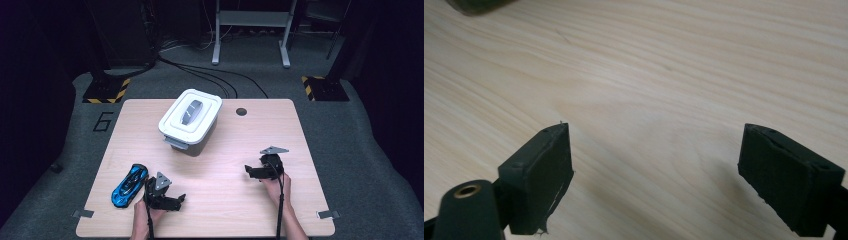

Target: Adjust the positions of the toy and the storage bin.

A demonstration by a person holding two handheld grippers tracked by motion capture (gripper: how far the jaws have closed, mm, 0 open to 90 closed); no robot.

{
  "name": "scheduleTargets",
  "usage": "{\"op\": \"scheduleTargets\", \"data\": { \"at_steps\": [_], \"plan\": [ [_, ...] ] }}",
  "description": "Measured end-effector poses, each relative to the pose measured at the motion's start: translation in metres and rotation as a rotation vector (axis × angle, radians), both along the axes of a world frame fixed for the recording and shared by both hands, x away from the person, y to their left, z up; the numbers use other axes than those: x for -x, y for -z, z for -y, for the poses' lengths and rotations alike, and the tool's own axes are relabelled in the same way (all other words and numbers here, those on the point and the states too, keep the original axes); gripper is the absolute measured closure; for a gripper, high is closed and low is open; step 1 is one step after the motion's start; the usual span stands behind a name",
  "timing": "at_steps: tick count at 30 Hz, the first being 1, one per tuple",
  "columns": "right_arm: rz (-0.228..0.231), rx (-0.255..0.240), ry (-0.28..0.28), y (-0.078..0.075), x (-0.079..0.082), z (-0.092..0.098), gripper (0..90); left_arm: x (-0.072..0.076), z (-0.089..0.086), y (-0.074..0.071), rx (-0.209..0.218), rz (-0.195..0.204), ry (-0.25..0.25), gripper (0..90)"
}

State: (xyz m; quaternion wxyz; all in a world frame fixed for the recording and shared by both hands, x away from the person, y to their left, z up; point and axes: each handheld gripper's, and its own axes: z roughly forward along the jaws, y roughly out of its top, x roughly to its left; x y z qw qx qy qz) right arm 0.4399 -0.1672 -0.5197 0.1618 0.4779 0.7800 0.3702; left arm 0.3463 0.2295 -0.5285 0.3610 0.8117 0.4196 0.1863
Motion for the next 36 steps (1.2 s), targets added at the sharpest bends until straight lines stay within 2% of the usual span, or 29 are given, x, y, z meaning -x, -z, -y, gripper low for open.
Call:
{"op": "scheduleTargets", "data": {
  "at_steps": [4, 5, 7, 8, 9, 10, 11, 12, 20, 23, 26, 33, 36],
  "plan": [
    [0.015, 0.017, 0.019, 0.004, 0.0, 0.013, 8.9, -0.001, 0.001, -0.004, 0.029, 0.004, -0.011, 2.7],
    [0.021, 0.03, 0.026, 0.004, 0.0, 0.015, 8.4, -0.001, 0.002, -0.007, 0.03, 0.008, -0.005, 2.6],
    [0.018, 0.089, 0.03, 0.006, 0.0, 0.018, 6.0, -0.003, 0.003, -0.017, 0.034, 0.015, 0.0, 2.0],
    [0.01, 0.09, 0.047, 0.006, 0.0, 0.018, 5.8, -0.004, 0.004, -0.023, 0.037, 0.024, 0.0, 1.6],
    [0.024, 0.105, 0.028, 0.007, 0.0, 0.02, 5.5, -0.006, 0.005, -0.028, 0.044, 0.04, -0.005, 1.4],
    [0.021, 0.1, 0.037, 0.007, 0.0, 0.021, 5.7, -0.008, 0.005, -0.034, 0.056, 0.047, -0.005, 0.8],
    [0.037, 0.096, 0.028, 0.008, 0.0, 0.022, 5.8, -0.011, 0.005, -0.041, 0.06, 0.045, -0.001, 0.2],
    [0.027, 0.095, 0.034, 0.008, 0.001, 0.023, 5.5, -0.014, 0.005, -0.047, 0.061, 0.058, -0.005, 0.1],
    [0.036, 0.101, 0.037, 0.009, 0.001, 0.022, 4.9, -0.038, 0.006, -0.095, 0.069, 0.108, -0.007, 0.0],
    [0.04, 0.103, 0.033, 0.009, 0.001, 0.022, 4.9, -0.049, 0.007, -0.11, 0.068, 0.126, -0.008, 0.0],
    [0.041, 0.105, 0.03, 0.009, 0.001, 0.022, 4.9, -0.066, 0.008, -0.119, 0.075, 0.122, -0.013, 0.0],
    [0.036, 0.1, 0.034, 0.009, 0.002, 0.021, 4.9, -0.111, 0.013, -0.129, 0.088, 0.087, -0.032, 0.0],
    [0.036, 0.1, 0.033, 0.009, 0.002, 0.021, 5.0, -0.127, 0.019, -0.135, 0.084, 0.098, -0.042, 2.8]
  ]
}}
